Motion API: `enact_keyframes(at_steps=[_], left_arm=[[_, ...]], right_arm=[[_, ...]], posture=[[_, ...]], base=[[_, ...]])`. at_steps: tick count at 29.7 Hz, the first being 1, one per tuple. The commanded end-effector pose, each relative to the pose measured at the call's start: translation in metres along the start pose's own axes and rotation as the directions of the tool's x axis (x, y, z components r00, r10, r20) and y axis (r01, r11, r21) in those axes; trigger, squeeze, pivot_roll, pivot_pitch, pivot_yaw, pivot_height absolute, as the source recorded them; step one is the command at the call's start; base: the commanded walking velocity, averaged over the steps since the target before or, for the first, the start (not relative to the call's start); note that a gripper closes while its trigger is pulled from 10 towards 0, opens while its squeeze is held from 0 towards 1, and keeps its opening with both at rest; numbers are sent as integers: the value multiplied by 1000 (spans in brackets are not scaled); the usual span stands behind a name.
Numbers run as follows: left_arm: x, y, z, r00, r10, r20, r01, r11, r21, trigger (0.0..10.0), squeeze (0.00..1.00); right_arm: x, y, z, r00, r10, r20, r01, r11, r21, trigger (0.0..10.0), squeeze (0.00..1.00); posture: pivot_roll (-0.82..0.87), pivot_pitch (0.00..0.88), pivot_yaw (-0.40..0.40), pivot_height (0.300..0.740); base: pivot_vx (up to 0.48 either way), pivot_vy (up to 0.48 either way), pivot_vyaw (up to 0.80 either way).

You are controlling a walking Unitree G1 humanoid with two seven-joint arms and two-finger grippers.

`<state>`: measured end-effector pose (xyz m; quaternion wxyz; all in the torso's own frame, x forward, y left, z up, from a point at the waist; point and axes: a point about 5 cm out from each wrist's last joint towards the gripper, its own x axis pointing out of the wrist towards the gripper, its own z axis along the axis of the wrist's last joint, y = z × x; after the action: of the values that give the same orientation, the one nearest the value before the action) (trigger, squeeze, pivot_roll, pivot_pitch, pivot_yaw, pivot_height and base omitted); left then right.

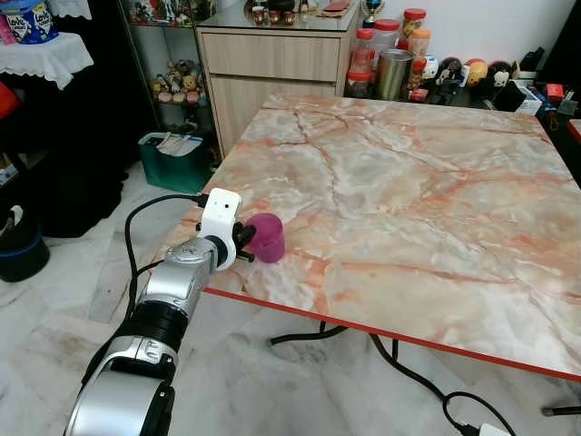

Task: Setting the table

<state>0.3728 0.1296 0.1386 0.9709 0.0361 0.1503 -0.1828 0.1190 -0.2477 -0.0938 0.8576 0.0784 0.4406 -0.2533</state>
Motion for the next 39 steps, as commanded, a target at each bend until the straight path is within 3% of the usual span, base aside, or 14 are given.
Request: enact_keyframes(at_steps=[1, 22, 24, 25, 26, 27, 28, 32, 39], left_arm=[[-1, 2, 12, 999, 7, 38, -7, 1000, 13, 0, 0], [-1, -1, 8, 1000, -17, 21, 17, 1000, 17, 0, 0], [-2, 1, 15, 996, 0, 86, 1, 1000, -14, 0, 0], [-5, 4, 33, 974, 32, 223, -17, 998, -68, 0, 0], [-9, 6, 44, 947, 62, 316, -28, 994, -110, 1882, 0], [-9, 6, 44, 947, 62, 316, -28, 994, -110, 1882, 0], [-13, 11, 51, 922, 99, 375, -48, 988, -144, 10000, 0], [-22, 20, 50, 873, 188, 450, -113, 975, -190, 10000, 0], [-34, 19, 38, 821, 257, 510, -182, 964, -192, 10000, 0]], right_arm=[[1, 0, 1, 1000, -4, 0, 4, 1000, 12, 10000, 0], [0, 1, 1, 1000, -3, -4, 3, 1000, 21, 10000, 0], [0, 1, 1, 1000, -5, -4, 5, 1000, 22, 10000, 0], [0, 0, 1, 1000, -7, -4, 7, 1000, 21, 10000, 0], [0, 0, 1, 1000, -8, -5, 8, 1000, 21, 10000, 0], [0, 0, 1, 1000, -8, -5, 8, 1000, 21, 10000, 0], [0, -1, 1, 1000, -9, -4, 9, 1000, 20, 10000, 0], [1, -1, 4, 1000, -6, 5, 6, 1000, 19, 10000, 0], [2, 1, 8, 1000, 5, 15, -5, 1000, 14, 10000, 0]], posture=[[98, 0, 9, 736], [99, 0, 15, 736], [98, 0, 15, 736], [98, 0, 15, 736], [95, 0, 12, 736], [95, 0, 12, 736], [97, 0, 9, 736], [95, 0, 3, 736], [97, 0, -14, 736]], base=[[0, 0, 0], [0, 0, 0], [0, 0, 0], [0, 0, 0], [0, 0, 0], [0, 0, 0], [0, 0, 0], [0, 0, 0], [0, 0, 0]])
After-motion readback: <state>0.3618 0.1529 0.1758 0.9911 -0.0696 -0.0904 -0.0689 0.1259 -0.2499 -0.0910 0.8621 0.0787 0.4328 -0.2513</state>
